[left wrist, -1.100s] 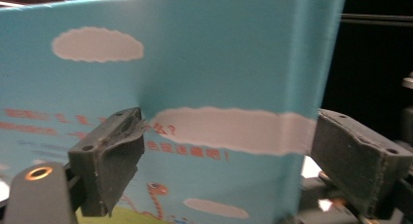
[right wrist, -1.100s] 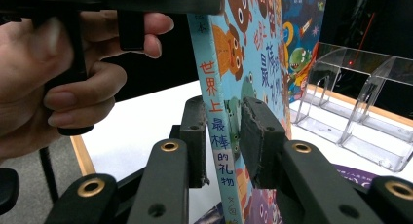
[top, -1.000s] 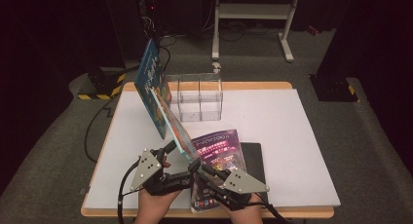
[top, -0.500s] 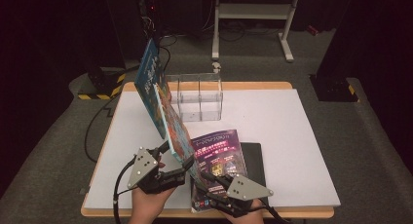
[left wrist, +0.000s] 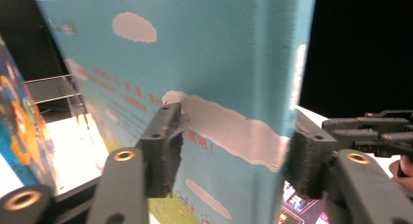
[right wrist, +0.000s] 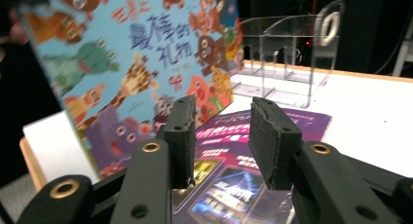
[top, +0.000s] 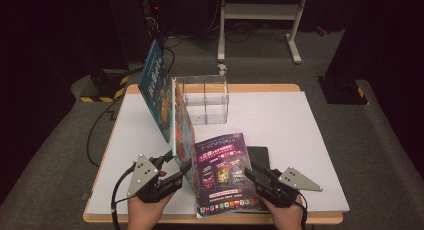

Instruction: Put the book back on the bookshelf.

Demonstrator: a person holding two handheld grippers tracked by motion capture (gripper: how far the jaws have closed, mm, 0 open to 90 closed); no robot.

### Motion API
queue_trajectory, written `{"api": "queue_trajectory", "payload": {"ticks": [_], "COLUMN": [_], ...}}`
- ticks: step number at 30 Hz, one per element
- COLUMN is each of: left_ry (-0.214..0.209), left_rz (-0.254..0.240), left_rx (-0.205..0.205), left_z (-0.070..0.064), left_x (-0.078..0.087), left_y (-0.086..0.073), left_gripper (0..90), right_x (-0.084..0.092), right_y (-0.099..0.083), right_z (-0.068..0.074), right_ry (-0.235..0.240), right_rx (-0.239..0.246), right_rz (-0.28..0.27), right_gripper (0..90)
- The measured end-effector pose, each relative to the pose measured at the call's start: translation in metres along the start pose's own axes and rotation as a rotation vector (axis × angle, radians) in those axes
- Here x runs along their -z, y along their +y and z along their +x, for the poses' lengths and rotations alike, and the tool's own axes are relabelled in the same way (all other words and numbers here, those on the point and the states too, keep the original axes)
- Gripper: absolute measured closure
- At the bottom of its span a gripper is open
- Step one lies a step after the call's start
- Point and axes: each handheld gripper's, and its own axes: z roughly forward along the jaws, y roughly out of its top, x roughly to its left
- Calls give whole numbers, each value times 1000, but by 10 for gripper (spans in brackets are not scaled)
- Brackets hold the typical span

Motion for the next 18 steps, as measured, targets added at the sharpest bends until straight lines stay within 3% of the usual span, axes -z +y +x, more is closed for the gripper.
{"api": "queue_trajectory", "payload": {"ticks": [6, 9, 12, 14, 18], "left_ry": [60, 157, 122, 138, 156], "left_rz": [-9, -20, -15, -16, -18], "left_rx": [-6, -70, -77, -102, -79], "left_z": [9, 16, 25, 26, 34], "left_x": [12, 20, 25, 26, 29], "left_y": [2, 0, -3, -5, -10], "left_gripper": [669, 782, 780, 791, 801], "right_x": [-1, -2, -3, -4, -5], "right_y": [-2, -1, -2, -4, -5], "right_z": [2, 3, 3, 1, -1], "right_ry": [6, 14, 15, 14, 10], "right_rx": [8, 17, 19, 8, -4], "right_rz": [12, 14, 20, 24, 34], "right_gripper": [613, 608, 607, 607, 603]}}
